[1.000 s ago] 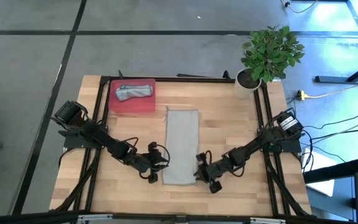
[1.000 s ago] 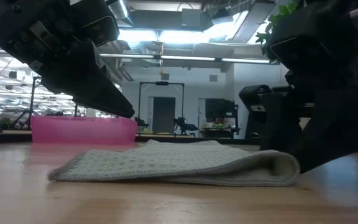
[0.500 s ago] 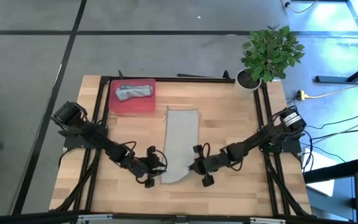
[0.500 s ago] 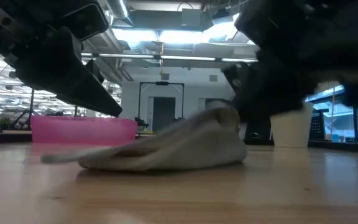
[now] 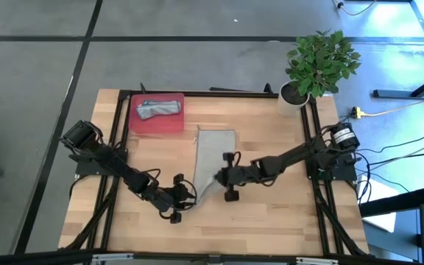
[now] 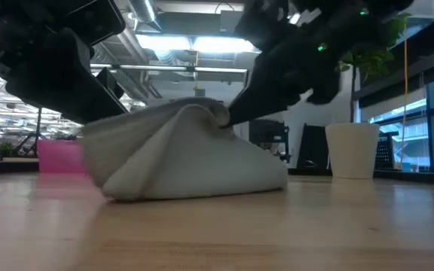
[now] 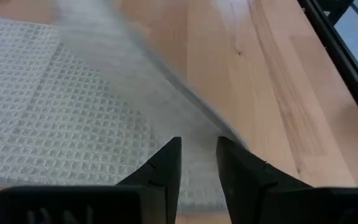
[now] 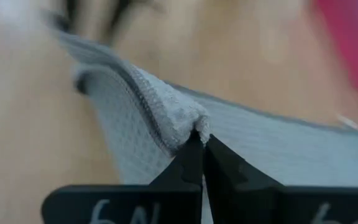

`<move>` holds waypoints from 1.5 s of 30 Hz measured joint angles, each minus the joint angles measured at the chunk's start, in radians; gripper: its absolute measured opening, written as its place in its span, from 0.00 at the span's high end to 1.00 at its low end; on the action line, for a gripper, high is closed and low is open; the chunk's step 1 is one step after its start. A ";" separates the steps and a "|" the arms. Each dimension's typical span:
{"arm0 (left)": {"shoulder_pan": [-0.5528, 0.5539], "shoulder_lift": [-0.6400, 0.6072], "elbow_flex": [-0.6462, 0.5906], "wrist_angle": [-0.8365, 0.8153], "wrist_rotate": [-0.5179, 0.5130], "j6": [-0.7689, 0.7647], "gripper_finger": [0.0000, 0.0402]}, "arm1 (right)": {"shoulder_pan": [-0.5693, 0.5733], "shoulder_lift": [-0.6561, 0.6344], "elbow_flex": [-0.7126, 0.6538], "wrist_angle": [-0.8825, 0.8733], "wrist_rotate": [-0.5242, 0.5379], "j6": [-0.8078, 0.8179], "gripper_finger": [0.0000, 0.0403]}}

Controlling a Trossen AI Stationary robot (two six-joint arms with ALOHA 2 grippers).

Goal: Roll microfiber towels into tight, uniform cylinder then place into a basket
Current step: Fold the gray towel

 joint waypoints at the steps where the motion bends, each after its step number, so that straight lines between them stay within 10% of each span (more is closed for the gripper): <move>1: 0.000 0.000 0.000 0.000 0.000 0.001 0.77 | -0.008 0.000 0.013 -0.038 0.043 -0.001 0.99; 45: 0.046 0.000 0.000 -0.001 -0.023 0.002 0.77 | -0.350 -0.012 0.068 -0.080 0.591 -0.105 0.99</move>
